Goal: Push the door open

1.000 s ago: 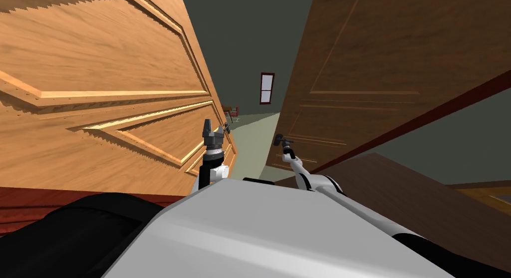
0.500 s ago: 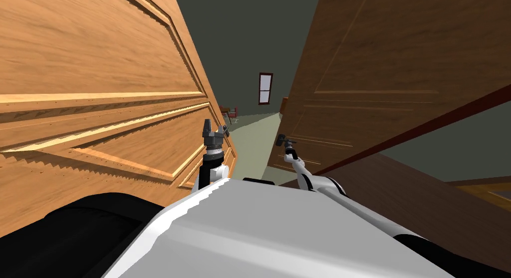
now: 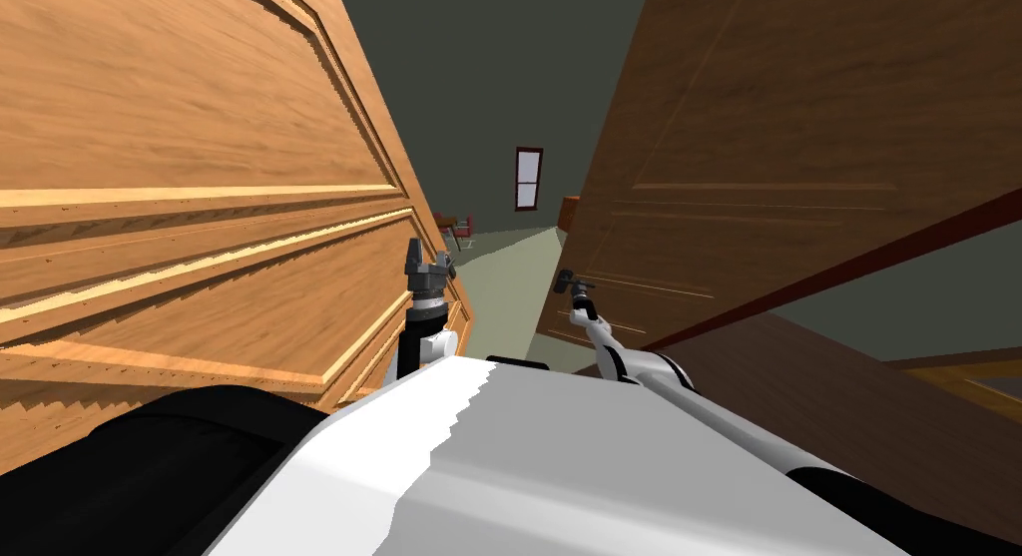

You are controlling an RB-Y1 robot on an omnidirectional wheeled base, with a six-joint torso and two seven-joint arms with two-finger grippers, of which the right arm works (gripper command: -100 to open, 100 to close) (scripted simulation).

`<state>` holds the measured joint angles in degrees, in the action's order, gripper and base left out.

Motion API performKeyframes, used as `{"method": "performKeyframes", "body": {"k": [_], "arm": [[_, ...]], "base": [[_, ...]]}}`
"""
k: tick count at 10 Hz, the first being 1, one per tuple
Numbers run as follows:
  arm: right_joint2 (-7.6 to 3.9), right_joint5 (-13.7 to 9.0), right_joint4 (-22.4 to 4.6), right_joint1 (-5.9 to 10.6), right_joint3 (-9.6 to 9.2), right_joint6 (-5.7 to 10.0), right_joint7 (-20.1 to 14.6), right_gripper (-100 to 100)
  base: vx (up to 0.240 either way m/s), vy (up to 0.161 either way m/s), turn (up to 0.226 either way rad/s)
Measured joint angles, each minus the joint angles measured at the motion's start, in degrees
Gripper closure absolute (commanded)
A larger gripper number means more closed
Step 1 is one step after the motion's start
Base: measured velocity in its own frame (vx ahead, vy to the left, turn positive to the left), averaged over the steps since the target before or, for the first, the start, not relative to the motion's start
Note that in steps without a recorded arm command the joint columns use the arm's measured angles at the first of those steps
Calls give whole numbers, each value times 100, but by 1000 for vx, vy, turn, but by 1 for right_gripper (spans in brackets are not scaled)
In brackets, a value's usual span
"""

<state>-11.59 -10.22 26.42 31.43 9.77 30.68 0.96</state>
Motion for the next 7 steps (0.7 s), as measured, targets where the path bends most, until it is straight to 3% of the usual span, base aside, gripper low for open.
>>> {"method": "performKeyframes", "body": {"k": [1,2,3,4,6,7], "arm": [[8,-20,-52,6,48,43,41,100],[39,-43,172,-111,109,-56,115,100],[-8,-52,43,-23,119,-22,109,100],[-36,-73,-235,115,158,121,105,100],[-7,-115,123,-39,268,-37,220,100],[-10,-140,83,-31,325,-33,275,100]], "base": [[202,44,-55],[138,24,-24],[181,19,-65],[161,30,-39],[177,55,-60],[211,60,-92]]}}
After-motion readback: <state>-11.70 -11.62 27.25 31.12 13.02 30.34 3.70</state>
